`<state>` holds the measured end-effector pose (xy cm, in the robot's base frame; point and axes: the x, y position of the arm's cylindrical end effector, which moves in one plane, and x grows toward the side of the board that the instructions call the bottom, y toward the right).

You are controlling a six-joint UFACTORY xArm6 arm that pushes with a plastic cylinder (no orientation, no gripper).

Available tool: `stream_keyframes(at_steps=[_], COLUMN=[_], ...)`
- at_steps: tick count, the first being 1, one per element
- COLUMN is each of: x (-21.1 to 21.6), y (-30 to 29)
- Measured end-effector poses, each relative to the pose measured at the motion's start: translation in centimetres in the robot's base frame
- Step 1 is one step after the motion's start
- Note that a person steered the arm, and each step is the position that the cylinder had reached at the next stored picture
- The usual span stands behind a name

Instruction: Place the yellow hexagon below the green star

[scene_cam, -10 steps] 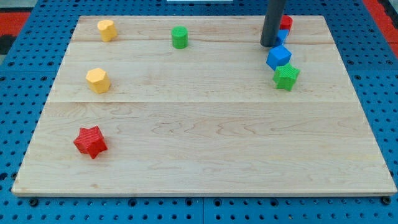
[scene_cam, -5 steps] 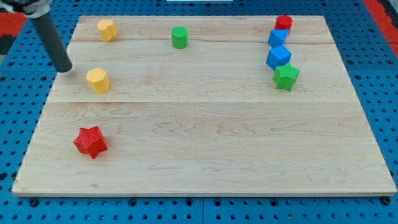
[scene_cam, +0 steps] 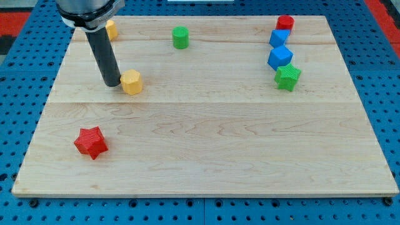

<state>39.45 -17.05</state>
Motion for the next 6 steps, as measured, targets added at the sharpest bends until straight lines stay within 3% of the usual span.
stream_keyframes(at_steps=[2, 5, 6], x=[0.0, 3.7, 1.8], y=[-0.8, 0.8, -1.5])
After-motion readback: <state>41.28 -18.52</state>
